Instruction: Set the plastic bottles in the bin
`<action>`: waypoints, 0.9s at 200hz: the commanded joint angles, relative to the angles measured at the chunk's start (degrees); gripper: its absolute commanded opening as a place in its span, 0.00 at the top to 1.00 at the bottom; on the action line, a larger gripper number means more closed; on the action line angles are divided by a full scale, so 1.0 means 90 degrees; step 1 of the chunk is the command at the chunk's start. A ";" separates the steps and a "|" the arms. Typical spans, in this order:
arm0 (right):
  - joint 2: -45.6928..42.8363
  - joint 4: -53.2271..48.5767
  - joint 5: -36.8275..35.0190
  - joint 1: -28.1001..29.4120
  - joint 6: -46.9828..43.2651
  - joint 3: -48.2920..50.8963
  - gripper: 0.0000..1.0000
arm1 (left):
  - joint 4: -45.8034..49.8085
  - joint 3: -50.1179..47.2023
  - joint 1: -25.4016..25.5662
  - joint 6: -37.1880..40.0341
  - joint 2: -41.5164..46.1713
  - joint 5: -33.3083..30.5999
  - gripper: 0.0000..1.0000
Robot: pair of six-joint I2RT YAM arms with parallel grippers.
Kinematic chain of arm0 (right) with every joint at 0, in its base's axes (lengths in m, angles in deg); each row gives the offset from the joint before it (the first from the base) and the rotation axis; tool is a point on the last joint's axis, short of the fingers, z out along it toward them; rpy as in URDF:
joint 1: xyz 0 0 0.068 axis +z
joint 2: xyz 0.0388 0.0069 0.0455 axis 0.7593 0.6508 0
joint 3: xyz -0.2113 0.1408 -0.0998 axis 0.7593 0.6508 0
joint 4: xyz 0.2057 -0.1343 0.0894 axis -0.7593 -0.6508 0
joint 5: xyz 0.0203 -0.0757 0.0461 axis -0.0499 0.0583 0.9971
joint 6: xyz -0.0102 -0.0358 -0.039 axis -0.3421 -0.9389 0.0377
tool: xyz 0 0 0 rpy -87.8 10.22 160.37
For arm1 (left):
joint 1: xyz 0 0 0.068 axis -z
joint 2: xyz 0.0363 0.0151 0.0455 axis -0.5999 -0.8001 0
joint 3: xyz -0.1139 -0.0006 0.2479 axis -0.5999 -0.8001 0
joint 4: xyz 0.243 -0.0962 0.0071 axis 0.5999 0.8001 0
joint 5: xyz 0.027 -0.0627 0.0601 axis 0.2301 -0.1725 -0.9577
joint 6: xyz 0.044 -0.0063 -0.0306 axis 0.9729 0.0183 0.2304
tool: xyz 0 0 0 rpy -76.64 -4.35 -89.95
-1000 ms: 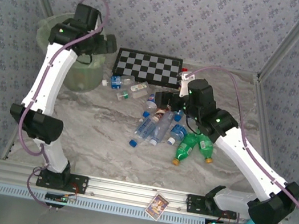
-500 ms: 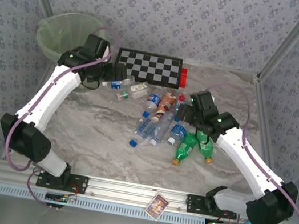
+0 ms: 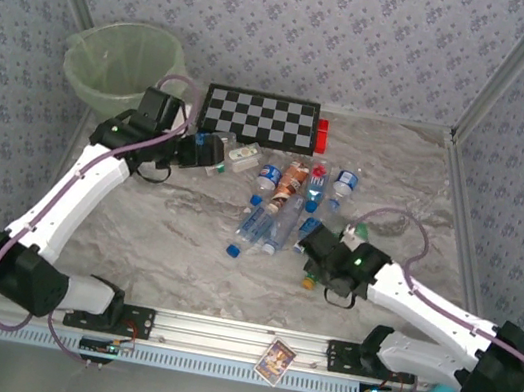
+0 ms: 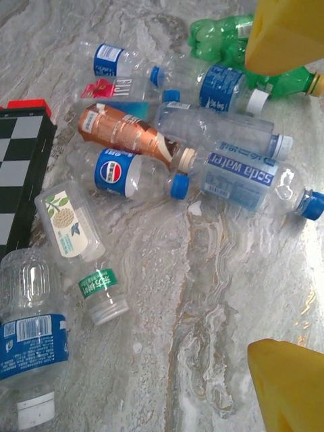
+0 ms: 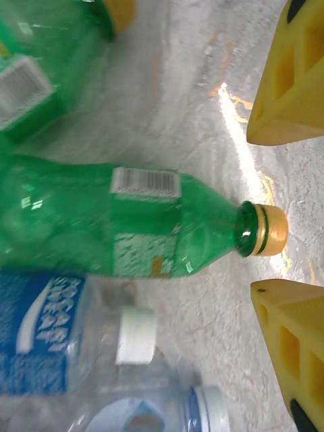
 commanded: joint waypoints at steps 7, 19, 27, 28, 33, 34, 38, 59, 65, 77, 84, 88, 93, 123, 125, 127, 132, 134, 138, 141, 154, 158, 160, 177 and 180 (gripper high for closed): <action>0.0165 0.0414 -0.0552 0.0491 0.1540 0.0367 0.44 | -0.0185 -0.0113 0.0067 -0.0018 0.0333 0.0395 0.00; 0.0334 0.0652 -0.0573 0.0582 0.1558 0.0428 0.45 | -0.0181 -0.0217 0.0076 -0.0009 0.0395 0.0516 0.00; 0.0453 0.0792 -0.0519 0.0595 0.1530 0.0453 0.45 | -0.0204 -0.0301 0.0084 0.0000 0.0447 0.0547 0.00; 0.0467 0.0816 -0.0511 0.0593 0.1524 0.0453 0.45 | -0.0208 -0.0313 0.0086 0.0005 0.0453 0.0545 0.00; 0.0536 0.0904 -0.0489 0.0593 0.1504 0.0471 0.46 | -0.0221 -0.0356 0.0087 0.0015 0.0477 0.0577 0.00; 0.0547 0.0921 -0.0486 0.0596 0.1506 0.0477 0.46 | -0.0221 -0.0360 0.0087 0.0018 0.0483 0.0579 0.00; 0.0596 0.0962 -0.0474 0.0593 0.1499 0.0497 0.46 | -0.0229 -0.0398 0.0087 0.0037 0.0503 0.0607 0.00; 0.0698 0.0879 -0.0308 0.0580 0.1811 0.0668 0.50 | -0.0182 -0.0478 0.0087 0.0118 0.0567 0.0712 0.00; 0.0678 0.0889 -0.0319 0.0571 0.1845 0.0734 0.51 | -0.0199 -0.0507 0.0087 0.0118 0.0584 0.0718 0.00; 0.0603 0.1007 -0.0341 0.0533 0.1867 0.0888 0.52 | -0.0224 -0.0549 0.0087 0.0081 0.0611 0.0709 0.00; 0.0564 0.1161 -0.0321 0.0473 0.1794 0.0994 0.52 | -0.0221 -0.0553 0.0087 0.0053 0.0621 0.0704 0.00; 0.0549 0.1280 -0.0301 0.0440 0.1753 0.1058 0.52 | -0.0221 -0.0559 0.0087 0.0033 0.0619 0.0711 0.00; 0.0539 0.1408 -0.0274 0.0403 0.1695 0.1131 0.52 | -0.0222 -0.0557 0.0087 0.0023 0.0617 0.0727 0.00; 0.0476 0.2044 -0.0126 0.0268 0.1425 0.1478 0.56 | -0.0053 -0.0450 0.0087 0.0038 0.0607 0.0630 0.00; 0.0467 0.2079 -0.0123 0.0263 0.1407 0.1499 0.56 | -0.0042 -0.0444 0.0087 0.0044 0.0607 0.0638 0.00; 0.0452 0.2127 -0.0117 0.0259 0.1383 0.1519 0.56 | -0.0030 -0.0440 0.0087 0.0053 0.0619 0.0640 0.00; 0.0436 0.2237 -0.0103 0.0248 0.1303 0.1563 0.56 | -0.0018 -0.0435 0.0087 0.0068 0.0617 0.0635 0.00; 0.0432 0.2271 -0.0102 0.0241 0.1274 0.1578 0.56 | -0.0024 -0.0440 0.0087 0.0076 0.0617 0.0624 0.00; 0.0412 0.2331 -0.0111 0.0239 0.1220 0.1609 0.56 | -0.0016 -0.0437 0.0087 0.0086 0.0625 0.0620 0.00; 0.0401 0.2359 -0.0112 0.0238 0.1177 0.1629 0.56 | -0.0021 -0.0450 0.0087 0.0088 0.0628 0.0612 0.00; 0.0366 0.2383 -0.0121 0.0198 0.1036 0.1655 0.55 | -0.0007 -0.0442 0.0087 0.0099 0.0612 0.0586 0.00; 0.0354 0.2381 -0.0122 0.0188 0.0987 0.1665 0.55 | -0.0002 -0.0439 0.0087 0.0099 0.0598 0.0591 0.00; 0.0351 0.2378 -0.0122 0.0179 0.0963 0.1672 0.55 | 0.0007 -0.0441 0.0089 0.0099 0.0592 0.0589 0.00; 0.0316 0.2345 -0.0122 0.0118 0.0827 0.1711 0.51 | 0.0029 -0.0422 0.0087 0.0070 0.0549 0.0632 0.00; 0.0308 0.2336 -0.0119 0.0112 0.0805 0.1719 0.51 | 0.0039 -0.0421 0.0087 0.0065 0.0543 0.0642 0.00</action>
